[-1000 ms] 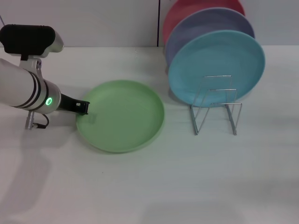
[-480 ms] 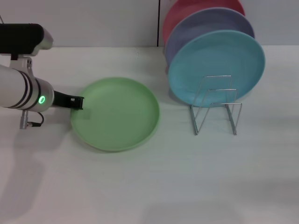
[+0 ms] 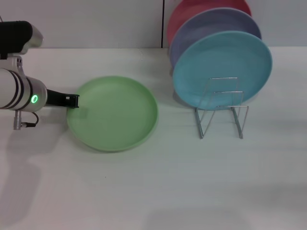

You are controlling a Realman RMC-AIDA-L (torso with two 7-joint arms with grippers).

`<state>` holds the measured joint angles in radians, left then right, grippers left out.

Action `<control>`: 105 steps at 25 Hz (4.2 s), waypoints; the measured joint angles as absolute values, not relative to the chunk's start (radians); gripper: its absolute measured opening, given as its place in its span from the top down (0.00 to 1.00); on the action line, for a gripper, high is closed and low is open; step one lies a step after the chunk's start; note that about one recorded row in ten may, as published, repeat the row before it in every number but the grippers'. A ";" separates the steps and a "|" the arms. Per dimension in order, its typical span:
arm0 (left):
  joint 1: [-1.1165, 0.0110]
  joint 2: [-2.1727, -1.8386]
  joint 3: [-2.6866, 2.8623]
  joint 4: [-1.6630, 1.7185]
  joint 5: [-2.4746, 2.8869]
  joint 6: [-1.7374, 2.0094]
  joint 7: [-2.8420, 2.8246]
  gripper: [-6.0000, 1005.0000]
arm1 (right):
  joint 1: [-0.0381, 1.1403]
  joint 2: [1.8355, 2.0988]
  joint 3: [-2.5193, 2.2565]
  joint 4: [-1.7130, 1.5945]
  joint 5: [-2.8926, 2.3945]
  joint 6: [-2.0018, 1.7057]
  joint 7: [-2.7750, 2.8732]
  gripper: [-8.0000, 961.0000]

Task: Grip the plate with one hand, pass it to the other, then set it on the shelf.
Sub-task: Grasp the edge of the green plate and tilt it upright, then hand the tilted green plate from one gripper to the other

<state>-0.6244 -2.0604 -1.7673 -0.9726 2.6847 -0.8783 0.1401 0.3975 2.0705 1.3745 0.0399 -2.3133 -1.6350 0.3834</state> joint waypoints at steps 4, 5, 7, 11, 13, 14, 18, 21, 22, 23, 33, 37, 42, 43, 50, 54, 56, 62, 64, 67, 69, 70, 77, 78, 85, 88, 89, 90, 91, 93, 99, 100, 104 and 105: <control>-0.623 -2.060 -1.812 -0.963 2.642 -0.878 0.199 0.95 | 0.399 2.072 1.374 0.040 -2.313 -1.634 0.384 0.35; -0.622 -2.060 -1.825 -0.959 2.629 -0.878 0.216 0.95 | 0.400 2.072 1.374 0.040 -2.313 -1.633 0.383 0.35; -0.621 -2.060 -1.846 -0.950 2.599 -0.878 0.251 0.95 | 0.400 2.072 1.374 0.040 -2.313 -1.632 0.383 0.35; -0.621 -2.060 -1.872 -0.933 2.554 -0.877 0.299 0.95 | 0.402 2.072 1.374 0.040 -2.313 -1.632 0.383 0.35; -0.621 -2.059 -1.886 -0.926 2.534 -0.876 0.319 0.96 | 0.403 2.072 1.374 0.040 -2.313 -1.632 0.383 0.35; -0.621 -2.059 -1.894 -0.923 2.524 -0.876 0.329 0.96 | 0.403 2.072 1.374 0.040 -2.313 -1.632 0.383 0.35; -0.613 -2.060 -1.923 -0.919 2.492 -0.875 0.363 0.96 | 0.403 2.072 1.373 0.040 -2.313 -1.632 0.384 0.35; -0.605 -2.059 -1.932 -0.919 2.462 -0.872 0.386 0.96 | 0.403 2.072 1.368 0.040 -2.313 -1.633 0.383 0.35; -0.603 -2.059 -1.938 -0.918 2.451 -0.871 0.397 0.96 | 0.403 2.072 1.367 0.040 -2.313 -1.633 0.384 0.35; -0.602 -2.059 -1.942 -0.917 2.445 -0.871 0.404 0.96 | 0.403 2.072 1.367 0.040 -2.313 -1.634 0.383 0.35; -0.576 -2.059 -1.980 -0.899 2.343 -0.832 0.512 0.96 | 0.402 2.071 1.365 0.040 -2.313 -1.635 0.383 0.35; -0.553 -2.060 -1.981 -0.895 2.296 -0.778 0.551 0.96 | 0.400 2.071 1.364 0.040 -2.313 -1.635 0.383 0.35; -0.525 -2.059 -1.987 -0.881 2.198 -0.737 0.625 0.96 | 0.400 2.071 1.364 0.038 -2.313 -1.634 0.383 0.35; -0.523 -2.059 -1.993 -0.878 2.183 -0.735 0.637 0.96 | 0.401 2.071 1.364 0.038 -2.313 -1.633 0.383 0.35; -0.507 -2.061 -2.031 -0.861 2.089 -0.709 0.723 0.96 | 0.402 2.071 1.364 0.039 -2.314 -1.630 0.383 0.35; -0.512 -2.060 -2.031 -0.846 2.073 -0.702 0.737 0.96 | 0.404 2.071 1.364 0.040 -2.315 -1.629 0.383 0.35; -0.513 -2.060 -2.030 -0.845 2.072 -0.691 0.737 0.96 | 0.405 2.071 1.364 0.040 -2.315 -1.629 0.383 0.35; -0.512 -2.066 -2.025 -0.844 2.062 -0.607 0.738 0.96 | 0.407 2.071 1.364 0.040 -2.315 -1.627 0.383 0.35; -0.512 -2.068 -2.022 -0.838 2.045 -0.584 0.740 0.96 | 0.409 2.070 1.364 0.040 -2.315 -1.625 0.383 0.35; -0.511 -2.068 -2.008 -0.828 1.985 -0.546 0.778 0.96 | 0.413 2.070 1.360 0.037 -2.315 -1.622 0.383 0.35; -0.503 -2.069 -1.979 -0.822 1.923 -0.505 0.828 0.96 | 0.417 2.069 1.351 0.036 -2.315 -1.617 0.383 0.35; -0.498 -2.070 -1.960 -0.819 1.886 -0.477 0.854 0.96 | 0.418 2.068 1.346 0.035 -2.315 -1.614 0.383 0.35; -0.470 -2.070 -1.860 -0.814 1.710 -0.306 1.021 0.96 | 0.429 2.064 1.340 0.035 -2.315 -1.597 0.367 0.35; -0.466 -2.070 -1.846 -0.815 1.689 -0.278 1.050 0.96 | 0.431 2.063 1.339 0.035 -2.315 -1.593 0.357 0.35; -0.451 -2.070 -1.770 -0.833 1.650 -0.160 1.093 0.96 | 0.438 2.061 1.325 0.038 -2.315 -1.583 0.335 0.35; -0.448 -2.070 -1.739 -0.843 1.651 -0.111 1.098 0.96 | 0.442 2.060 1.322 0.039 -2.315 -1.582 0.334 0.35; -0.447 -2.069 -1.728 -0.847 1.651 -0.093 1.098 0.96 | 0.443 2.059 1.322 0.040 -2.315 -1.581 0.334 0.35; -0.447 -2.069 -1.728 -0.847 1.651 -0.093 1.098 0.96 | 0.444 2.059 1.322 0.040 -2.315 -1.580 0.334 0.35; -0.441 -2.069 -1.706 -0.859 1.652 -0.057 1.098 0.96 | 0.445 2.058 1.322 0.040 -2.315 -1.578 0.334 0.35; -0.425 -2.069 -1.685 -0.882 1.652 -0.013 1.097 0.96 | 0.446 2.057 1.322 0.040 -2.315 -1.574 0.334 0.35; -0.400 -2.067 -1.659 -0.920 1.657 0.033 1.094 0.96 | 0.448 2.057 1.322 0.040 -2.315 -1.571 0.333 0.35; -0.394 -2.066 -1.656 -0.928 1.659 0.040 1.096 0.96 | 0.448 2.057 1.322 0.040 -2.315 -1.570 0.333 0.35; -0.380 -2.065 -1.638 -0.950 1.692 0.073 1.098 0.96 | 0.448 2.058 1.322 0.040 -2.315 -1.567 0.333 0.35; -0.376 -2.065 -1.631 -0.956 1.702 0.084 1.097 0.96 | 0.448 2.059 1.322 0.040 -2.315 -1.565 0.333 0.35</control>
